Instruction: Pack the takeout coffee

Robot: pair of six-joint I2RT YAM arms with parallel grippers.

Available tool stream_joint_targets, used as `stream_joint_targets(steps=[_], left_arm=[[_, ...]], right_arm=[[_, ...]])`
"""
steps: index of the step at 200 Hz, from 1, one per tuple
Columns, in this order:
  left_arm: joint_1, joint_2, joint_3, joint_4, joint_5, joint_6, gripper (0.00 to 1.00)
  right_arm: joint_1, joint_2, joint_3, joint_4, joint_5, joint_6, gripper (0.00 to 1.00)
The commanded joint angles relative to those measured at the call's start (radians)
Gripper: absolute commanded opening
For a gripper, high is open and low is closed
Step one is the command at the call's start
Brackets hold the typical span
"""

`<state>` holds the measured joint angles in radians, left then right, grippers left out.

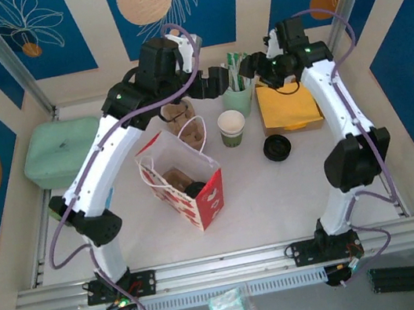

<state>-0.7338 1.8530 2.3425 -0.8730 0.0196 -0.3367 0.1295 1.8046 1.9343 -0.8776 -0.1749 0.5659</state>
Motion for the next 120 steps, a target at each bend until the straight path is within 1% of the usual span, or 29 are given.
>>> stream_joint_targets(steps=[1,25,39,65,92,120], left_arm=[[0.020,0.009,0.037,-0.030,0.044,-0.020,0.99],[0.023,0.008,0.037,-0.037,0.050,-0.021,0.99],[0.025,0.005,0.036,-0.042,0.056,-0.019,0.99],[0.026,0.003,0.035,-0.048,0.063,-0.018,0.99],[0.028,-0.004,0.032,-0.055,0.066,-0.015,0.99],[0.029,-0.024,0.010,-0.054,0.062,-0.009,0.99]], right_arm=[[0.005,0.063,0.086,-0.020,0.009,-0.025,0.61],[0.025,0.152,0.171,-0.027,0.016,-0.042,0.57],[0.041,0.201,0.233,-0.045,0.040,-0.060,0.57],[0.078,0.301,0.361,-0.099,0.117,-0.095,0.57],[0.117,0.400,0.504,-0.168,0.232,-0.139,0.57],[0.141,0.460,0.593,-0.204,0.321,-0.169,0.57]])
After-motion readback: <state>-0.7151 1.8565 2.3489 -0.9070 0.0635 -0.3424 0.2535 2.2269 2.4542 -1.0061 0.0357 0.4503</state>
